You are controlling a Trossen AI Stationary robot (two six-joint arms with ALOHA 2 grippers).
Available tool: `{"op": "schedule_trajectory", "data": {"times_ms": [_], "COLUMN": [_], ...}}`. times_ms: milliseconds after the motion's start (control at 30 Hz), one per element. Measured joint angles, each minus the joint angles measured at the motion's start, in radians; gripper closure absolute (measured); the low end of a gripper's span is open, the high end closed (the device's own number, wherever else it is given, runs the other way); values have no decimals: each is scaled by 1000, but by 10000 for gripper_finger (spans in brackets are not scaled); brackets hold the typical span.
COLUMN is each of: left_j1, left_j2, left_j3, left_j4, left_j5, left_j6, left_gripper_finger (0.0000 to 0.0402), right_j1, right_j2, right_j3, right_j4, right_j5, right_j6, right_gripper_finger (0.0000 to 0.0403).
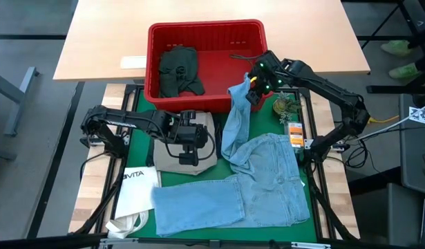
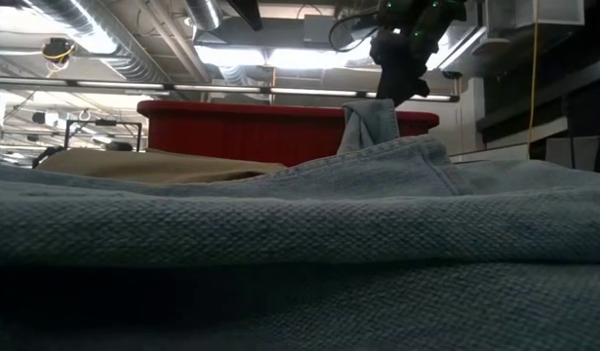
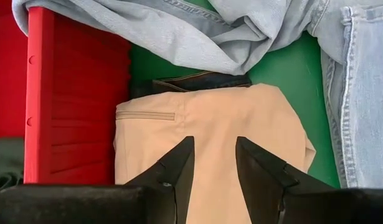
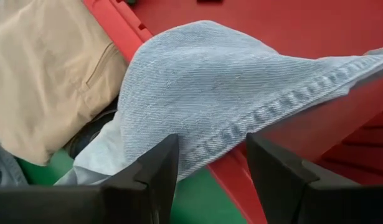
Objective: Fold Laundry from Bin
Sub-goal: Fold the light blue pants
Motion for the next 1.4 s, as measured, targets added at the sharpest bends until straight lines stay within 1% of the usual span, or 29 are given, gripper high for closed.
{"op": "schedule_trajectory", "data": {"times_ms": [167, 267, 367, 567, 600, 633, 733, 800, 900, 1000, 1100, 1200, 1400], "left_j1": [0, 0, 0, 2, 4, 6, 20, 35, 66, 101, 138, 172, 244], "left_j2": [0, 0, 0, 0, 0, 0, 0, 0, 0, 0, 0, -12, -49], "left_j3": [0, 0, 0, 0, 0, 0, 0, 0, 0, 0, 0, -1, -1], "left_j4": [0, 0, -5, -7, -7, -9, -24, -33, -47, -68, -77, -77, -37], "left_j5": [0, 0, 0, -4, -11, -22, -73, -83, -81, -80, -80, -79, -80], "left_j6": [0, 17, 51, 81, 85, 88, 89, 89, 89, 89, 89, 89, 102], "left_gripper_finger": [288, 288, 288, 288, 288, 288, 288, 288, 288, 288, 288, 288, 288], "right_j1": [0, 0, 0, 0, 1, 2, 2, 2, 1, 2, 2, 4, 67], "right_j2": [0, 0, 0, 0, 0, 0, 0, 0, -11, -31, -61, -99, -166], "right_j3": [0, 0, 0, 0, 0, 0, 0, 0, 0, 0, 0, 0, 0], "right_j4": [0, 0, 3, 37, 50, 66, 120, 165, 238, 328, 394, 412, 388], "right_j5": [-18, -19, -20, -23, -23, -23, -30, -62, -143, -252, -366, -452, -562], "right_j6": [0, 0, -10, -80, -95, -110, -119, -146, -169, -169, -169, -170, -247], "right_gripper_finger": [218, 238, 275, 380, 389, 391, 376, 373, 387, 395, 386, 385, 395]}}
